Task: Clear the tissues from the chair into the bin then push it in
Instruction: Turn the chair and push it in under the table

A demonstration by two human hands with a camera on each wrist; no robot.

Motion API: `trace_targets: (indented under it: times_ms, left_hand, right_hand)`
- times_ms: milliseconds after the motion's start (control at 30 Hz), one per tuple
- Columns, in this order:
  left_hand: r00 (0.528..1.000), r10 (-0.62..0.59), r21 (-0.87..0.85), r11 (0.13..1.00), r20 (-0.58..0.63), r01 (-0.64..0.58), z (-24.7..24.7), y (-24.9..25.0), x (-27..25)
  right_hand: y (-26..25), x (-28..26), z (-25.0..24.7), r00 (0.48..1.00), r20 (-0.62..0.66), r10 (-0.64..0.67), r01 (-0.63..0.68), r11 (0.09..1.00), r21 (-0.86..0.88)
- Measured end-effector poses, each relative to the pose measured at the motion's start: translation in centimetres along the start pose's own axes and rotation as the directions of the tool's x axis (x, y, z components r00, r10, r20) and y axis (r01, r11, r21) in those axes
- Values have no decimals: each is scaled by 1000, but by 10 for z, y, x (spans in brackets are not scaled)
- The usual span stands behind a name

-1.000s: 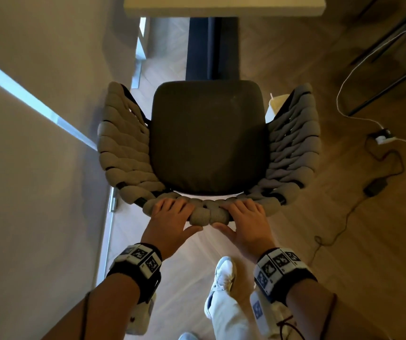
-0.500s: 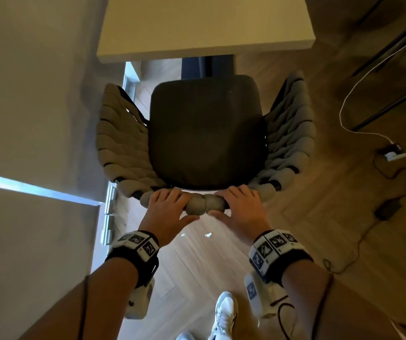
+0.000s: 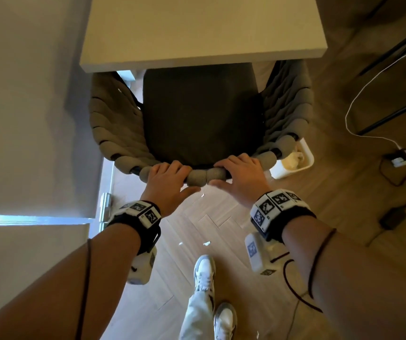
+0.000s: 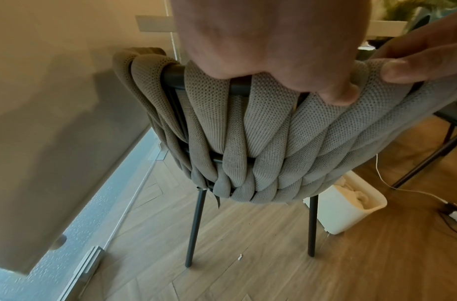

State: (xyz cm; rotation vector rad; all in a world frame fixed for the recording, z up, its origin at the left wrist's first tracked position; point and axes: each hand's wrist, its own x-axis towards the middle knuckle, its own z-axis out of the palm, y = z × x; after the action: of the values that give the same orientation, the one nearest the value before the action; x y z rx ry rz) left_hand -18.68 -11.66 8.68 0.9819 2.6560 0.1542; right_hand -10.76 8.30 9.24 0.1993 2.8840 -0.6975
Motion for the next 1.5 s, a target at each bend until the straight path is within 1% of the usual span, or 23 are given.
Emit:
trace_targets:
  times_ms: [233,367,500,700,900,1067,1133,1233,1333,1400,1433,1467,1500]
  left_hand:
    - [1000,18,15,1000,-25,-18,-13,-24,59]
    - [998,52,0,999,-43,-52,-18,-39,85]
    - [997,68,-4,998,-47,-68,-22,-49,101]
    - [994,89,-40,995,-62,-91,-25,-50,103]
    - [992,101,-33,994,-74,-103,-19,-53,106]
    - [981,153,-54,986,-116,-160,-17,-58,94]
    - [982,154,-49,986,-110,-160,-14,-59,92]
    - [988,131,-46,990,-79,-135,-17,-60,98]
    - [988,133,-28,990,-79,-135,-18,-61,100]
    - [991,126,-18,992,-40,-127,-18,-57,96]
    - [995,102,-9,995,3,-102,-24,-53,96]
    - [996,93,19,995,14,-93,-31,-51,97]
    - [998,48,35,998,42,-49,-43,-46,95]
  right_hand:
    - [8,59,-14,1000,-22,-3,3,1000,-10]
    - [11,85,-18,998,-67,-12,11,1000,-5]
    - [13,101,-19,995,-97,-25,25,1000,-1]
    - [13,103,-20,994,-110,-30,30,1000,-5]
    - [11,102,-17,991,-129,-23,21,1000,-16]
    - [3,88,-8,991,-133,15,-14,1000,5]
    - [3,85,-6,992,-127,11,-13,1000,-13]
    - [2,91,-11,993,-114,19,-18,1000,4]
    - [3,93,-13,995,-102,20,-20,1000,-2]
    - [-1,90,-18,999,-45,30,-31,999,-18]
    - [-5,89,-23,999,-16,43,-43,999,-15]
    - [-7,89,-27,999,-9,52,-52,999,-9]
    - [-10,86,-33,998,-11,59,-59,998,12]
